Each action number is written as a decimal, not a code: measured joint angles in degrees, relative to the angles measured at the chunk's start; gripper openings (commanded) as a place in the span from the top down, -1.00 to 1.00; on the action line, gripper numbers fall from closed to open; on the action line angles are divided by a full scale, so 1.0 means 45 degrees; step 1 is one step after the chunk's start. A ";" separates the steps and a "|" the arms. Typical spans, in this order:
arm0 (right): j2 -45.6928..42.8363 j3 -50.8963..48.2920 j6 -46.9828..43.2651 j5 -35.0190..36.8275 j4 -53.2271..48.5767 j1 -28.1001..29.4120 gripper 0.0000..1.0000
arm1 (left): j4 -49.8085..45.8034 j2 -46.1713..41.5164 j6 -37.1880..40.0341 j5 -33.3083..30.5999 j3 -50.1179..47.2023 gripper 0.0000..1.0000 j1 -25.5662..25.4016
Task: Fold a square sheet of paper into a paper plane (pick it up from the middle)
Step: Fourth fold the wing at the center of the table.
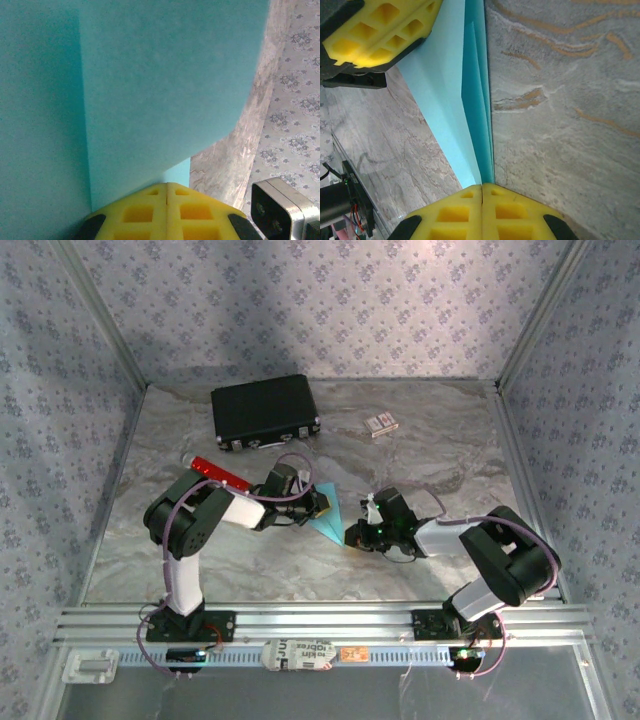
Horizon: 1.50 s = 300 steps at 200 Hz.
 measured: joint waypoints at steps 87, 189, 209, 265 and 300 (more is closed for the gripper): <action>-0.0277 -0.0015 -0.0199 0.0058 -0.0563 0.0049 0.90 | 0.0000 0.0005 -0.0024 0.0034 0.0000 0.95 -0.0005; -0.0631 -0.0107 -0.0398 0.0219 -0.1088 0.0121 0.91 | 0.0019 0.0005 -0.0034 0.0083 -0.0024 0.95 -0.0015; -0.0636 -0.0092 -0.0452 0.0277 -0.1141 0.0155 0.91 | 0.0019 0.0005 -0.0034 0.0083 -0.0024 0.95 -0.0015; -0.0918 0.0005 -0.0729 0.0699 -0.1807 0.0359 0.87 | 0.0083 0.0005 -0.0044 0.0272 -0.0083 0.95 -0.0019; -0.0967 0.0146 -0.0884 0.0835 -0.2186 0.0432 0.88 | 0.0131 0.0005 -0.0044 0.0306 -0.0121 0.95 -0.0024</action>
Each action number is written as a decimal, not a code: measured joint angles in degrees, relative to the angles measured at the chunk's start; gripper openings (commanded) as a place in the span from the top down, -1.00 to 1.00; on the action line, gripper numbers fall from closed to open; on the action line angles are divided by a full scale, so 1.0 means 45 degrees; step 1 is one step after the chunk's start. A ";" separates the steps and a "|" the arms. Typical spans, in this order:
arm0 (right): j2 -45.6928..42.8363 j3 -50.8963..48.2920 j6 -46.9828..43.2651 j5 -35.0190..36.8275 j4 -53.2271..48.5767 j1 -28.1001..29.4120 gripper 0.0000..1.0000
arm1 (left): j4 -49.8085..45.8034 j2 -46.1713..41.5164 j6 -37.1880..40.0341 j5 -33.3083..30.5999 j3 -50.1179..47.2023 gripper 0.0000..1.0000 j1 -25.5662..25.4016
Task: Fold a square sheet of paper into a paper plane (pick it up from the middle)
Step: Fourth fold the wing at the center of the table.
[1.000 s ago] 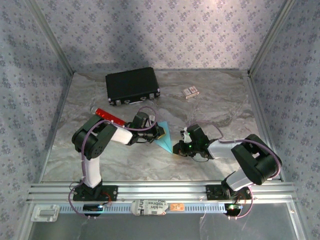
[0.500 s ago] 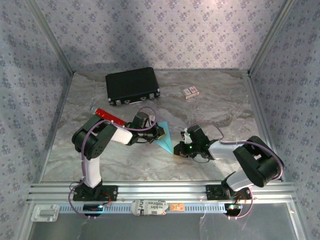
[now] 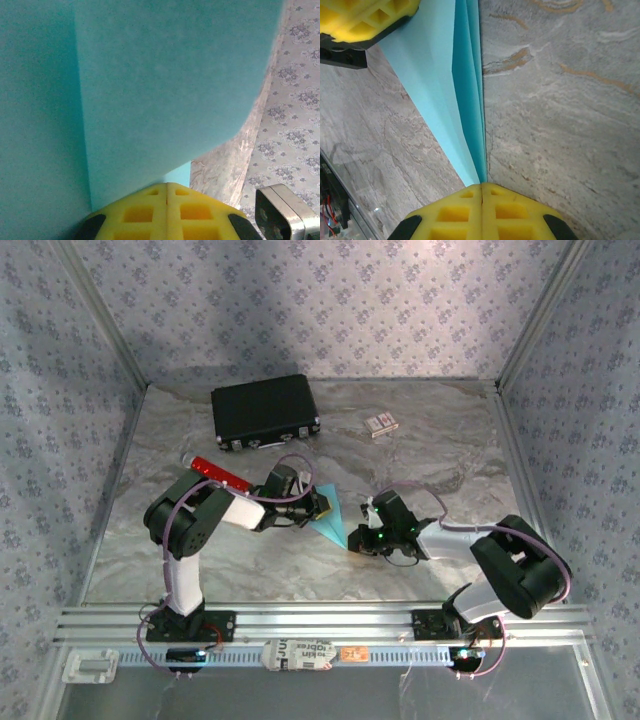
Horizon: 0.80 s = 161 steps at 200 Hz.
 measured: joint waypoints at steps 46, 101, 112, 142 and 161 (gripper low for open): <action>-0.0321 0.0126 -0.0219 0.0296 -0.0816 0.0141 0.84 | 0.0000 0.0000 -0.0005 0.0068 -0.0015 0.96 -0.0039; -0.0670 0.0155 -0.0423 0.0335 -0.1685 0.0155 0.84 | 0.0078 0.0010 -0.0005 -0.0034 -0.0019 0.96 -0.0015; -0.0777 0.0180 -0.0423 0.0345 -0.1875 0.0165 0.84 | 0.0078 0.0010 -0.0005 -0.0034 -0.0019 0.96 -0.0015; -0.1545 0.0199 -0.0418 0.0491 -0.2890 0.0015 0.83 | 0.0083 0.0010 0.0000 -0.0034 -0.0019 0.96 -0.0015; -0.1846 0.0486 -0.0418 0.0359 -0.2861 -0.0253 0.83 | 0.0083 0.0010 0.0000 -0.0034 -0.0019 0.96 -0.0015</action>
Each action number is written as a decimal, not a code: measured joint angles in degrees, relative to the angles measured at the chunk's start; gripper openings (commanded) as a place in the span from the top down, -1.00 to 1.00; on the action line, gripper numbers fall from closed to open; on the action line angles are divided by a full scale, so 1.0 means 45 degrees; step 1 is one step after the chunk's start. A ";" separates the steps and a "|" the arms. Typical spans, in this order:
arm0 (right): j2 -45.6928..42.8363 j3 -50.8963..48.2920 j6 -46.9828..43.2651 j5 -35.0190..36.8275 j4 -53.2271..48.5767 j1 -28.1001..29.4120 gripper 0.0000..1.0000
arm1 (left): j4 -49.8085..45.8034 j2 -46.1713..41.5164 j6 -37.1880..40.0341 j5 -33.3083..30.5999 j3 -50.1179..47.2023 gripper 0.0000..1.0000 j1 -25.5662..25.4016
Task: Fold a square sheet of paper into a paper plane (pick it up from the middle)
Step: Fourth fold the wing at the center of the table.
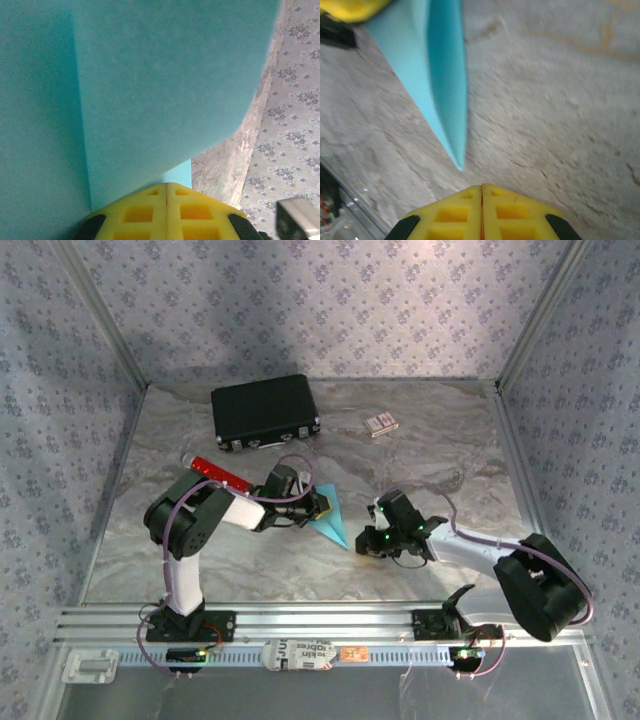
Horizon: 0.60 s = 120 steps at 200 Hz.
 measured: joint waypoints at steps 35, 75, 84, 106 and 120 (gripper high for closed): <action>0.1219 0.1627 0.0015 -0.0554 0.0787 -0.0083 0.85 | 0.0000 0.0000 -0.0005 0.0000 0.0000 0.96 0.0000; 0.3332 0.3133 0.0097 -0.0656 0.1530 0.0121 0.85 | 0.0000 0.0000 0.0000 0.0000 0.0000 0.96 -0.0005; 0.3648 0.3274 0.0107 -0.0646 0.1608 0.0136 0.85 | 0.0000 0.0000 0.0000 0.0000 0.0000 0.96 -0.0005; 0.4265 0.3502 0.0112 -0.0651 0.1622 0.0189 0.85 | 0.0000 0.0000 0.0005 0.0005 0.0000 0.96 -0.0005; 0.4551 0.3531 0.0121 -0.0646 0.1690 0.0189 0.85 | 0.0000 0.0000 0.0005 0.0005 0.0000 0.96 -0.0005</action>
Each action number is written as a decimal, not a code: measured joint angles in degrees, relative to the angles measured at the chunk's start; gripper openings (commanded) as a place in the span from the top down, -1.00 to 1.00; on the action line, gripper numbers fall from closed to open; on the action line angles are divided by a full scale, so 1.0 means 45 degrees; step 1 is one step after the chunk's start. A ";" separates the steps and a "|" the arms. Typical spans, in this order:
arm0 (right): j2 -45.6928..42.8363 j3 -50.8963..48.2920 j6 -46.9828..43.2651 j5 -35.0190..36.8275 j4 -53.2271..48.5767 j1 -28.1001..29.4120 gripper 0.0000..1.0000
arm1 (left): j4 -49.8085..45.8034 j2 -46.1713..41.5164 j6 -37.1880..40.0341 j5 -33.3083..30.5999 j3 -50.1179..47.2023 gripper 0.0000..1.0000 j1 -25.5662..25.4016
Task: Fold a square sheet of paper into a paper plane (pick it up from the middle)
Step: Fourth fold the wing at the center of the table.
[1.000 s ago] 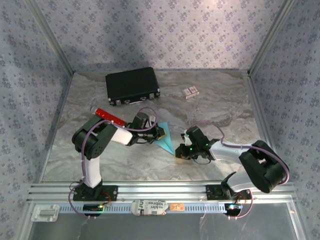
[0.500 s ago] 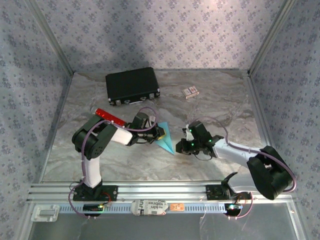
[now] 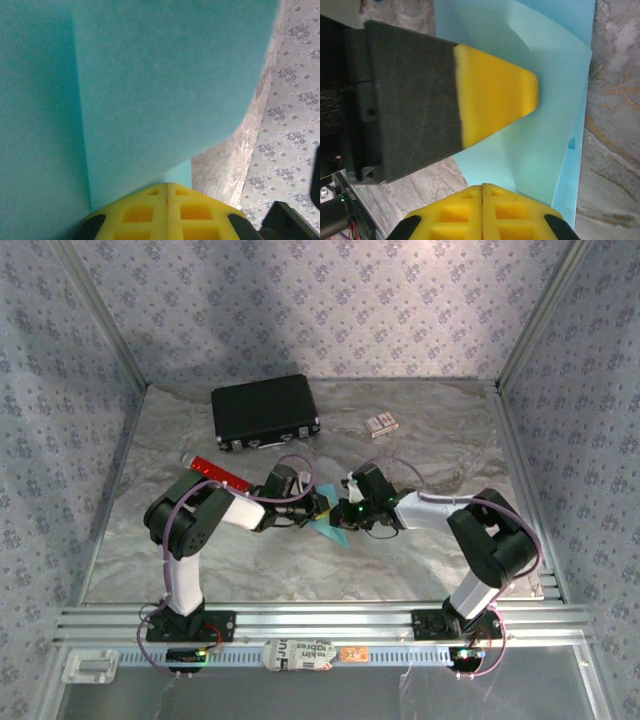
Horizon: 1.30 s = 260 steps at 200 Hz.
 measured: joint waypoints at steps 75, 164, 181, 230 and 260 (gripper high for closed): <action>0.0233 -0.0937 0.0374 0.0049 0.0928 0.0141 0.85 | 0.0000 0.0000 0.0000 0.0000 0.0000 0.96 0.0000; -0.0403 -0.1865 0.0573 0.0427 0.1715 0.0335 0.85 | 0.0010 0.0000 0.0000 0.0000 -0.0015 0.96 0.0000; -0.0665 -0.2108 0.0612 0.0471 0.1710 0.0350 0.84 | 0.0015 0.0000 0.0000 0.0000 -0.0015 0.95 0.0000; -0.1739 -0.3201 0.0680 0.0529 0.1705 0.0427 0.84 | 0.0010 0.0000 0.0000 0.0005 -0.0015 0.96 0.0000; -0.2448 -0.3915 0.0753 0.0578 0.1773 0.0466 0.84 | 0.0010 0.0000 0.0000 0.0024 -0.0015 0.96 0.0000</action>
